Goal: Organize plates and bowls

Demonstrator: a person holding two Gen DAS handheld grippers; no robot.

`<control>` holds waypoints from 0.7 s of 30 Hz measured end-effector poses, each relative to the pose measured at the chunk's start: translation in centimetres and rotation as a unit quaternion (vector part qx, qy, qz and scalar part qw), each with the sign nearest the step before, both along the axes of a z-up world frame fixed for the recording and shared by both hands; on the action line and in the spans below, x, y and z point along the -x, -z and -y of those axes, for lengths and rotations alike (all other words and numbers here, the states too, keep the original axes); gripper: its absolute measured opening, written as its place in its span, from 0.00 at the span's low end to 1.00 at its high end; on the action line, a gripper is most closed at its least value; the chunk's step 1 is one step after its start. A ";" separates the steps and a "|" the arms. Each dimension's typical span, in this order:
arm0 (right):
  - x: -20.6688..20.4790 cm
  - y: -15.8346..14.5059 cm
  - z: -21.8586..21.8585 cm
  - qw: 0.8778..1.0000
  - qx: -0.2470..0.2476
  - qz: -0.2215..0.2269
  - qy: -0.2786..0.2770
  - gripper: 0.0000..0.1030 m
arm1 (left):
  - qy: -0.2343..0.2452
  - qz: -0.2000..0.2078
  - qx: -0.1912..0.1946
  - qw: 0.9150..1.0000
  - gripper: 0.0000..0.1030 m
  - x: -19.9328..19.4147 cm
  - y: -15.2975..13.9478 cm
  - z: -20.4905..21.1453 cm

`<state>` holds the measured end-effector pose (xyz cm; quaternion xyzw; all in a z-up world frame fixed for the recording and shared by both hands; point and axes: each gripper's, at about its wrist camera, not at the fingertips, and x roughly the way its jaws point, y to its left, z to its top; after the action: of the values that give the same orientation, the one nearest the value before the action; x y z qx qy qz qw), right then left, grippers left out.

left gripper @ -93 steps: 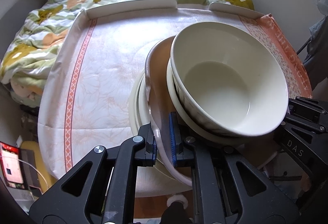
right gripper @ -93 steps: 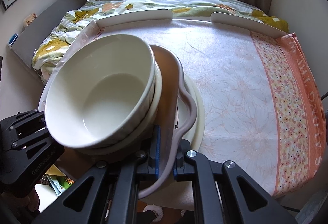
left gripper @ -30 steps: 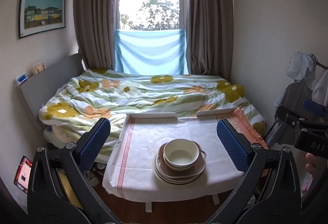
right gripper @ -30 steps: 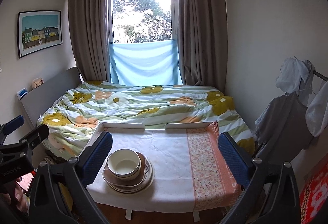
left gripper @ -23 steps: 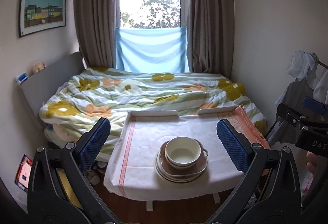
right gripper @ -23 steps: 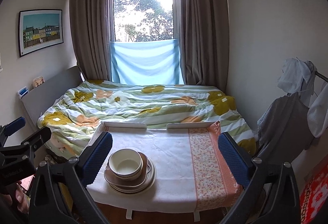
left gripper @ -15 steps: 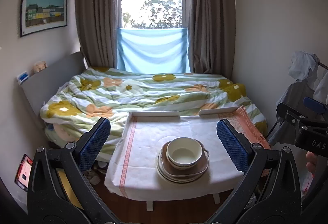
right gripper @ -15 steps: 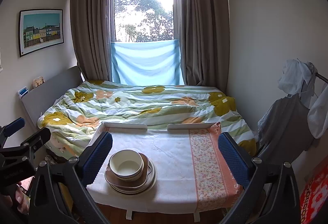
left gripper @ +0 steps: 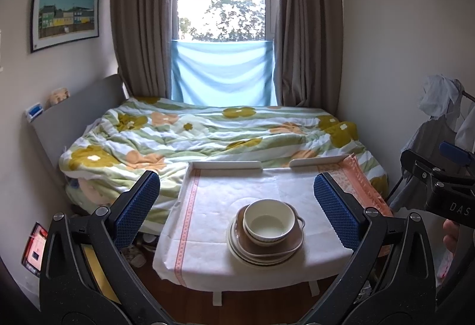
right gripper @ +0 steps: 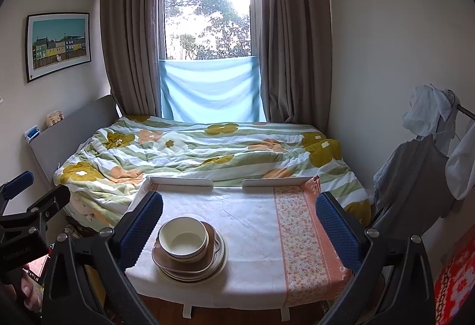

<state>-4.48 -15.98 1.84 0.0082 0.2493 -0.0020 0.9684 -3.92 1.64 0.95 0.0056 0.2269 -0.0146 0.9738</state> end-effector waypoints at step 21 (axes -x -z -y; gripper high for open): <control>-0.4 0.1 -0.4 1.000 0.004 -0.004 0.005 0.99 | -0.011 -0.002 -0.004 1.000 1.00 0.2 -0.2 -0.3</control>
<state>-4.12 -15.58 1.74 0.0056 0.2535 -0.0076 0.9673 -4.14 1.97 1.18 0.0070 0.2289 -0.0034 0.9734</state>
